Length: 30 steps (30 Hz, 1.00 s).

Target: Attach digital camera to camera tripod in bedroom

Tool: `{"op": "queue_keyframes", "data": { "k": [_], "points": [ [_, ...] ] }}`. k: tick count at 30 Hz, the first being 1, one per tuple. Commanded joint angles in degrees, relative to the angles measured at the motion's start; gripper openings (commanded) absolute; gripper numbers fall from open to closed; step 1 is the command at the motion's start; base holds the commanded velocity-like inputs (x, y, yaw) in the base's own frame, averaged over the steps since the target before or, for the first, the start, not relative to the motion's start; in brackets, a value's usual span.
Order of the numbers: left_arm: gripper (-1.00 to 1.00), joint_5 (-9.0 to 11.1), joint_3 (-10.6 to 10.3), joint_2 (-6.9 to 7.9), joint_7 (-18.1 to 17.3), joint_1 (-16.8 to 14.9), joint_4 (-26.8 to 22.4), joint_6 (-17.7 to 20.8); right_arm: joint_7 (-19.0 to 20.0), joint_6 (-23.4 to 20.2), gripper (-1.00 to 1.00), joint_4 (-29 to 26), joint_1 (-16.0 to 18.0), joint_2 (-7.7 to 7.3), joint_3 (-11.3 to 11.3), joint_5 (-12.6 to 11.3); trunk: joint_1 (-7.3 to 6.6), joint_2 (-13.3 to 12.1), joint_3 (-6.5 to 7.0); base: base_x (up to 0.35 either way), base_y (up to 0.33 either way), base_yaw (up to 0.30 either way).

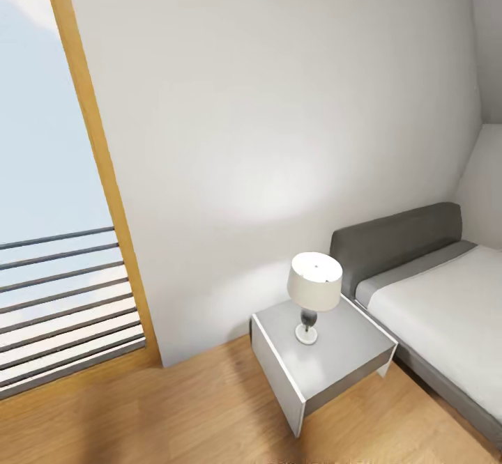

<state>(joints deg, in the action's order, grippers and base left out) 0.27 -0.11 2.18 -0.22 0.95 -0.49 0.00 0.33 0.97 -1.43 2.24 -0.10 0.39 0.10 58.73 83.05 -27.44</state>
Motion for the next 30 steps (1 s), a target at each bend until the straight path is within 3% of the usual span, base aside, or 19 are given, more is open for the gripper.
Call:
{"op": "queue_keyframes", "data": {
  "k": [1,11,21,30],
  "points": [
    [1.0,0.0,0.0,0.01,0.0,0.0,-0.1,0.0,0.0,0.1,1.0,0.0,0.0,-0.01,0.0,0.0,0.0,0.0,-0.1,0.0,0.0,-0.22],
    [1.0,-0.1,-0.1,-0.02,-0.3,-0.2,-0.4,0.1,0.2,0.3,1.0,-0.1,0.3,-0.22,-0.1,0.0,0.0,0.0,-0.67,0.0,0.0,-0.227],
    [1.0,0.3,0.1,-0.29,-0.9,-0.5,-5.3,0.9,0.0,0.3,1.0,-2.9,0.7,-0.45,-0.3,-0.2,0.0,0.0,-1.22,0.0,0.0,-0.235],
    [1.0,0.4,0.2,-0.42,-1.0,-1.2,-6.6,2.0,0.0,0.4,1.0,-3.8,0.7,-0.75,-0.2,-0.3,0.0,0.0,-1.34,0.0,0.0,-0.263]
  ]
}}
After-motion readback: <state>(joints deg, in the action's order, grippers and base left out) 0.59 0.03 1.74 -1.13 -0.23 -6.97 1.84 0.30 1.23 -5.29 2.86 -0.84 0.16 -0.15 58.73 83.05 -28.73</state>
